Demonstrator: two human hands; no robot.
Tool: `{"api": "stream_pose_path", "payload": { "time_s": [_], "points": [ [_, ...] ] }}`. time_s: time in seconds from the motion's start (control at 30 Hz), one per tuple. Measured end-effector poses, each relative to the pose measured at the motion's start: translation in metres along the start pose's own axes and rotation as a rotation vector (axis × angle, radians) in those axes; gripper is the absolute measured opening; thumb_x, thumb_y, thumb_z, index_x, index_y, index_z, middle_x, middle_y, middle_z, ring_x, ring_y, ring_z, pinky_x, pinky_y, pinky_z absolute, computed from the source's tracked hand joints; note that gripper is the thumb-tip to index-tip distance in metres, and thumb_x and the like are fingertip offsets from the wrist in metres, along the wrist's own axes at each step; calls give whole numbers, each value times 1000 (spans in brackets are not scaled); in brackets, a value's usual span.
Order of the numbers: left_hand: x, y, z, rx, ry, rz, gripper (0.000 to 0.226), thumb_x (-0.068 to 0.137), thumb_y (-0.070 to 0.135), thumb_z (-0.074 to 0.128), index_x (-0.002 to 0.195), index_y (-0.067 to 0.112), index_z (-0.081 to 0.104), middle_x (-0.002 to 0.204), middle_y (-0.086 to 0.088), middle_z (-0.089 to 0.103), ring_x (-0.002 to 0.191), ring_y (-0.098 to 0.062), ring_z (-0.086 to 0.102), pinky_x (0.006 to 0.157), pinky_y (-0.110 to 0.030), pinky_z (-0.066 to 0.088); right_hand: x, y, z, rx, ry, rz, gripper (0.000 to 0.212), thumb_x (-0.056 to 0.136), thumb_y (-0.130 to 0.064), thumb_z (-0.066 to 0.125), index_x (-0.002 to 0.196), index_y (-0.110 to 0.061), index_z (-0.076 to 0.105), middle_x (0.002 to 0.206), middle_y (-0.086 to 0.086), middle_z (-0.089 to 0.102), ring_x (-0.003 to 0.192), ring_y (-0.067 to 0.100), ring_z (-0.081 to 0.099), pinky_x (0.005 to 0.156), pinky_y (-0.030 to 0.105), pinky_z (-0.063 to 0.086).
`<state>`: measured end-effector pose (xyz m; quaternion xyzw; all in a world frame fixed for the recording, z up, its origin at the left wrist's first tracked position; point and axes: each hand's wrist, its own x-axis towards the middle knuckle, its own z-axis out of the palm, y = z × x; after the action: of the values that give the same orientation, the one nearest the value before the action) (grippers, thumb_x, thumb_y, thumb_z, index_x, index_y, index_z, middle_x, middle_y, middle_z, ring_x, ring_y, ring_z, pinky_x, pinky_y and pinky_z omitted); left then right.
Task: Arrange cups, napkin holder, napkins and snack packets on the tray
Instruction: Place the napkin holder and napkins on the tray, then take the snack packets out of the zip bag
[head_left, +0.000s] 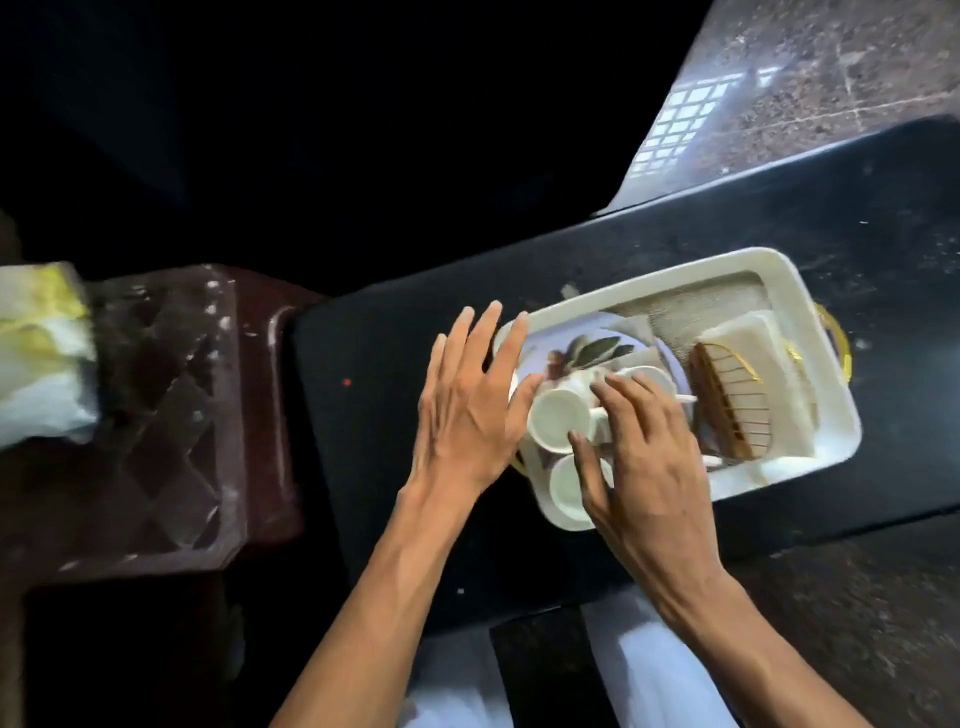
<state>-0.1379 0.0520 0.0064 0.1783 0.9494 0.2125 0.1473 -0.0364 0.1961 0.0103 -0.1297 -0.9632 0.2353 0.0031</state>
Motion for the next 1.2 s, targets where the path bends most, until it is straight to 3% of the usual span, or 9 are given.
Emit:
{"api": "stream_pose_path", "payload": {
  "time_s": [0.1,0.3,0.57,0.7,0.83,0.93,1.07,1.13,1.2],
  "points": [
    [-27,-55,-22,69,-4,-82,64,103,49,37,161,27,21,172,-4,13,160,-27,2,129,-49,4,11,-51,26,-116,-143,-50,66,96,-53,51,148,-13,44,158,12,38,153,29,24,117,47,35],
    [-86,-162,-65,133,26,-261,67,101,57,28,161,31,15,172,-4,9,160,-26,-1,128,-49,2,20,-149,82,-247,-312,-174,91,89,-81,20,159,-24,19,169,7,6,156,25,-6,121,54,25],
    [-153,-303,-127,112,412,-509,54,98,37,56,146,11,54,155,-21,47,146,-42,40,117,-58,35,9,-265,149,-292,-402,-343,92,88,-81,14,160,-24,16,169,7,4,156,29,-5,120,59,22],
    [-169,-377,-162,102,701,-655,62,98,38,59,150,6,46,152,-27,44,141,-45,44,118,-51,36,-1,-302,169,-297,-423,-392,91,88,-81,17,159,-24,18,169,7,6,156,29,-3,121,58,21],
    [-161,-430,-192,154,684,-697,82,92,53,60,159,19,28,158,-26,34,148,-42,35,119,-53,34,-14,-322,178,-280,-441,-427,88,90,-80,18,159,-25,19,169,6,4,156,27,-5,122,56,18],
    [-145,-442,-207,77,748,-627,74,89,35,66,155,22,36,154,-15,49,140,-33,48,114,-40,41,-21,-329,175,-279,-451,-433,86,91,-77,23,159,-25,19,169,6,4,156,26,-5,123,55,20],
    [-132,-425,-231,-20,976,-599,38,91,16,63,128,17,67,122,-11,75,106,-33,72,91,-35,51,-28,-331,149,-232,-435,-379,81,91,-71,28,156,-22,30,166,6,21,156,27,8,120,51,31],
    [-132,-401,-246,-151,1075,-557,23,92,14,63,113,13,72,105,-12,79,94,-33,75,86,-44,59,-29,-328,126,-103,-367,-342,71,90,-60,39,143,-16,54,155,7,46,149,28,33,113,41,43],
    [-137,-359,-266,-259,1117,-412,13,95,11,63,104,18,70,97,-2,77,90,-28,75,82,-48,61,-29,-327,93,81,-217,-294,48,88,-49,51,115,-17,75,126,1,70,121,22,65,96,28,51]
  ]
}}
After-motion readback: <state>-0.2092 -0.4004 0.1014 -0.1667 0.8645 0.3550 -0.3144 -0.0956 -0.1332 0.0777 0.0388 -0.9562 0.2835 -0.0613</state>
